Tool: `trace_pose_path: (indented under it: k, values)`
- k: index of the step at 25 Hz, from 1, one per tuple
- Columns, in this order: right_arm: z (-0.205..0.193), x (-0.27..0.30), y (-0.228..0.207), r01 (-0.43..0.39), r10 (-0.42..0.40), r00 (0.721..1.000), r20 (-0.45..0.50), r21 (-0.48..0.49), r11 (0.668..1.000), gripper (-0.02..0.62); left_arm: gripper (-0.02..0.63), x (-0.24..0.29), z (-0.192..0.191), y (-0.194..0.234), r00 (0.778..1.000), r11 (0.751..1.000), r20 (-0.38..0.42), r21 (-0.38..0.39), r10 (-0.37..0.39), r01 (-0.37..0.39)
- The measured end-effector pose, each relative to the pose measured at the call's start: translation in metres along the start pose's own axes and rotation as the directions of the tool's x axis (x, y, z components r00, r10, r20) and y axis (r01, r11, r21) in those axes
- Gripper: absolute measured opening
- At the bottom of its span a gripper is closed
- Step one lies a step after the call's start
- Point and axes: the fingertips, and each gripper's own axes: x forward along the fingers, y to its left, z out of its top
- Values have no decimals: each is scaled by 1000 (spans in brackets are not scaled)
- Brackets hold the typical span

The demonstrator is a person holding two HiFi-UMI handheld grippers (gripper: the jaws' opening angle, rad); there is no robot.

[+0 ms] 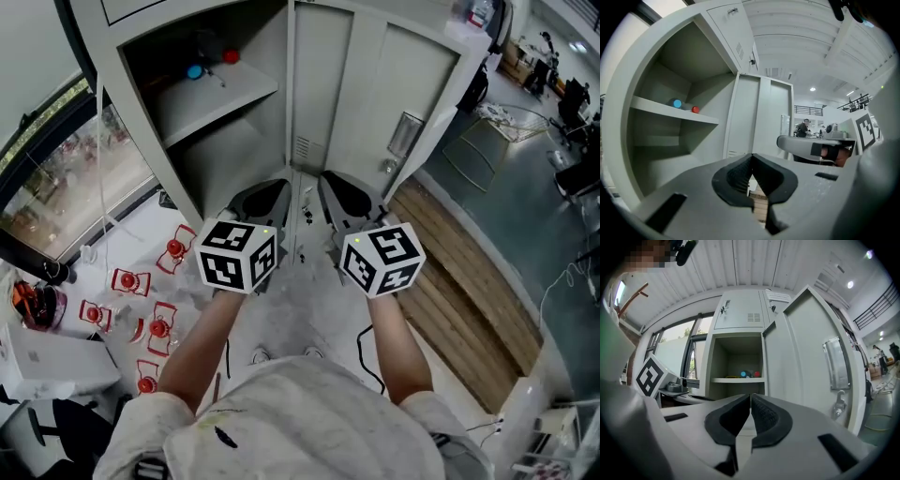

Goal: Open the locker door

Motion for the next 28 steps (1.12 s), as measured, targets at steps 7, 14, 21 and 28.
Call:
trace_pose_path:
  k: [7, 14, 21, 28]
  values:
    - [-18, 2, 18, -53, 55, 997, -53, 30, 998, 3, 6, -8, -5, 6, 999, 999, 3, -2, 52, -52]
    - [-15, -1, 18, -60, 61, 997, -53, 30, 998, 3, 6, -10, -8, 4, 998, 998, -6, -4, 66, -66]
    - [-16, -2, 19, -65, 66, 996, -53, 30, 997, 3, 6, -11, -8, 2, 998, 998, -5, -2, 67, -67]
    - [-16, -2, 20, -66, 68, 996, -53, 30, 997, 3, 6, -12, -9, 1, 998, 998, -10, -2, 65, -65]
